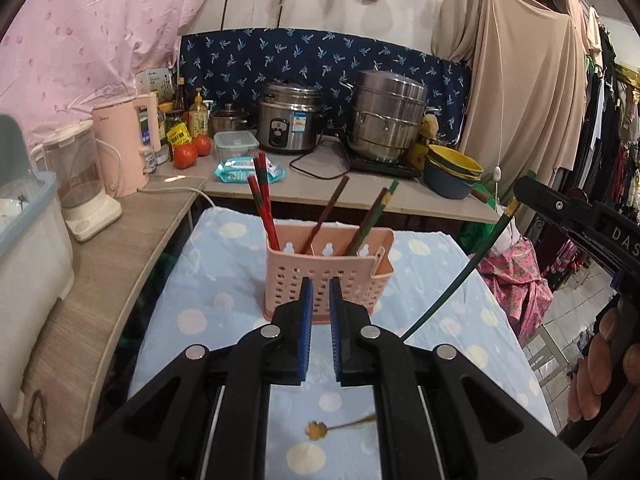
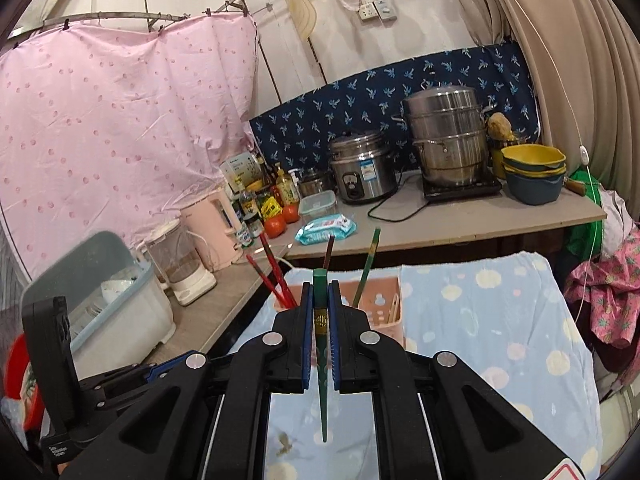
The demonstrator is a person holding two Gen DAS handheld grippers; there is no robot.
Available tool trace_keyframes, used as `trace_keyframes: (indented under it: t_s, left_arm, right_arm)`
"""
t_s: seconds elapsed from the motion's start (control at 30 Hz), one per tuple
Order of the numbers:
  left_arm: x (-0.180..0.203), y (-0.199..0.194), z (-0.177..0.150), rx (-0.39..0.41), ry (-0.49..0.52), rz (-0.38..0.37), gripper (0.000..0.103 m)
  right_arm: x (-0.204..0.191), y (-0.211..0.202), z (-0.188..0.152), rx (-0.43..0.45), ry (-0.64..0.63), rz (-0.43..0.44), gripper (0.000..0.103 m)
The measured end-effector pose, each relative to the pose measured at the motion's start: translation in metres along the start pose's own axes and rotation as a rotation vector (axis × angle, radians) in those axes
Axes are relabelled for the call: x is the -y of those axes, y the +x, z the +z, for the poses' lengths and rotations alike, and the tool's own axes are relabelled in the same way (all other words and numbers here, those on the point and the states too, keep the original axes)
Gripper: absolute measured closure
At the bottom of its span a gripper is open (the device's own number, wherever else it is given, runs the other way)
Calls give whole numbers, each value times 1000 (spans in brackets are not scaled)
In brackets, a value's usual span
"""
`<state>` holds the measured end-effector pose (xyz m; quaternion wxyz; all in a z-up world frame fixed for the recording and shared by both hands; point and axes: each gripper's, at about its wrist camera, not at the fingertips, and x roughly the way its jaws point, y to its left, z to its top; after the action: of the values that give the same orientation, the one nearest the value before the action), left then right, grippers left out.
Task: Organize utensils
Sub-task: 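Lift the green chopstick with the right tool toward the pink basket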
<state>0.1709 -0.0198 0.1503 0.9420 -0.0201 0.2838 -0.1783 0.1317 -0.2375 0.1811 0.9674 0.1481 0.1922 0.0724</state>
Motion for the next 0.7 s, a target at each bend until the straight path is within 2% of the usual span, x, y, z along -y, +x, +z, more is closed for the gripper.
trace_keyframes:
  t_s: [0.1, 0.2, 0.37, 0.5, 0.7]
  left_arm:
    - [-7, 5, 11, 13, -12, 13, 95]
    - [-10, 12, 1, -12, -21, 5, 95]
    - [-7, 32, -43, -129, -46, -24, 94]
    - [4, 55, -90, -251, -79, -41, 82]
    - [21, 93, -138, -379, -107, -25, 82]
  right_arm:
    - [-1, 10, 18, 24, 1, -2, 96]
    - [0, 11, 18, 30, 4, 1, 96]
    - [8, 3, -2, 20, 4, -40, 96]
    - [25, -8, -21, -4, 40, -74, 96]
    - [49, -18, -46, -52, 83, -109, 96]
